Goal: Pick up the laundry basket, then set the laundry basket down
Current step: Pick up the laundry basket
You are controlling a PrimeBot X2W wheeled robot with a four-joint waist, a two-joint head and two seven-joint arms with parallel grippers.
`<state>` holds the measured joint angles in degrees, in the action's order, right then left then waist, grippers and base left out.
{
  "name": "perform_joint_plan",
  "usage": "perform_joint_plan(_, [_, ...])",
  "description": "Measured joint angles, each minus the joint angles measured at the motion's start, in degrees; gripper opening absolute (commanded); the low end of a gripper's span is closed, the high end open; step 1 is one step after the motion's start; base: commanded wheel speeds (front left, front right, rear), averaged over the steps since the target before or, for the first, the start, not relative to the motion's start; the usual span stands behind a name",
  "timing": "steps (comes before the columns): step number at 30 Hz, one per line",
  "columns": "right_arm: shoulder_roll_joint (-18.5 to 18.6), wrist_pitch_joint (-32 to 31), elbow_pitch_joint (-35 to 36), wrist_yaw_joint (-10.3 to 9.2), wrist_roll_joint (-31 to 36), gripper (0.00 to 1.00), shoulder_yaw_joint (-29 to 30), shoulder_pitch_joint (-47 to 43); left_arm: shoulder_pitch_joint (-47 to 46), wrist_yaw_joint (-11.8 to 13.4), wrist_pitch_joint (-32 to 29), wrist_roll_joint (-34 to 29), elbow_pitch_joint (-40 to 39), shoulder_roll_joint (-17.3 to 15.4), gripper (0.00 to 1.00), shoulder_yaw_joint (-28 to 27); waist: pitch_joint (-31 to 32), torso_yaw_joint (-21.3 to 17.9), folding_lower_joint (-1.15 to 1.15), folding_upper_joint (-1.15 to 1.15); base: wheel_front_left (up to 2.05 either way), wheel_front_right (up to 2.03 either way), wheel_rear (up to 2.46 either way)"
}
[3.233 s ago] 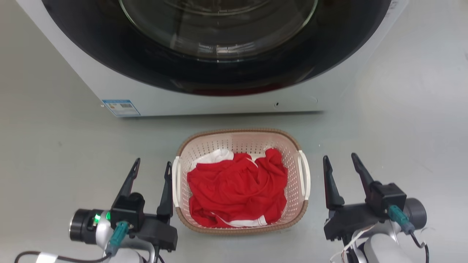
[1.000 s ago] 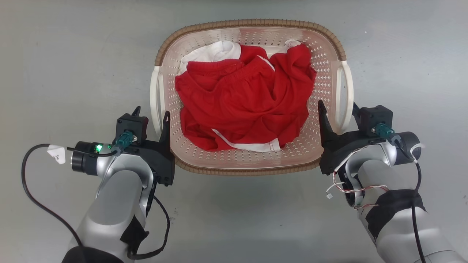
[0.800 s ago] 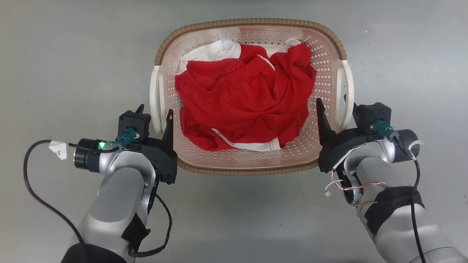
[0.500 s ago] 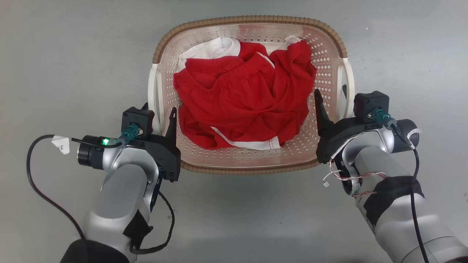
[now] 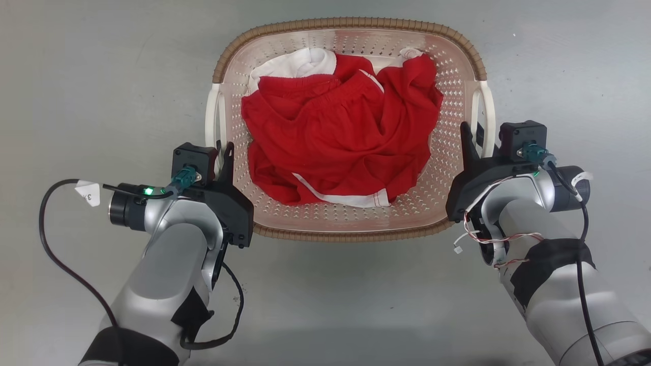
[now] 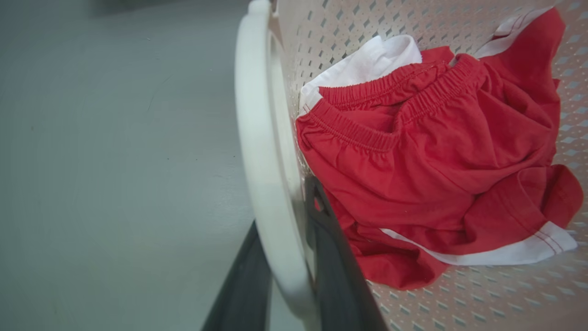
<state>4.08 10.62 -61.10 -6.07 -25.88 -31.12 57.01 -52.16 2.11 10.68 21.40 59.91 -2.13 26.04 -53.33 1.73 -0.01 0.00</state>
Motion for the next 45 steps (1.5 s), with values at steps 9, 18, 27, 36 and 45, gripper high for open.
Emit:
perform_joint_plan(9, [0.0,0.0,-1.0,-0.26,-1.9,0.0,-1.6,-0.2,-0.3,0.4,-0.3,0.7,1.1,0.0,0.0,1.9,1.2,0.0,0.01,0.0,0.0,0.0,0.0])
perform_joint_plan(18, [0.1,-0.1,-0.5,-0.81,-4.8,0.0,-4.5,-1.5,-0.2,0.9,-0.4,2.2,3.0,-0.1,0.0,4.0,4.3,-0.2,0.01,0.0,0.0,0.0,0.0])
perform_joint_plan(27, [0.4,-1.1,0.1,-1.08,-8.2,0.0,-8.1,-4.6,1.8,1.0,-1.1,3.7,4.2,-0.1,0.0,6.2,9.1,-0.5,0.01,0.0,0.0,0.0,0.0])
perform_joint_plan(36, [0.4,-3.5,0.5,-1.48,-11.5,0.0,-12.1,-9.0,6.1,1.1,-2.6,5.9,5.6,-0.1,0.0,8.2,14.9,-0.9,0.0,0.0,0.0,0.0,0.0])
perform_joint_plan(45, [0.3,-5.6,1.0,-1.52,-14.7,0.0,-15.6,-13.9,11.3,1.4,-3.9,8.3,5.8,-0.1,0.0,9.8,20.6,-1.3,0.0,0.0,0.0,0.0,0.0])
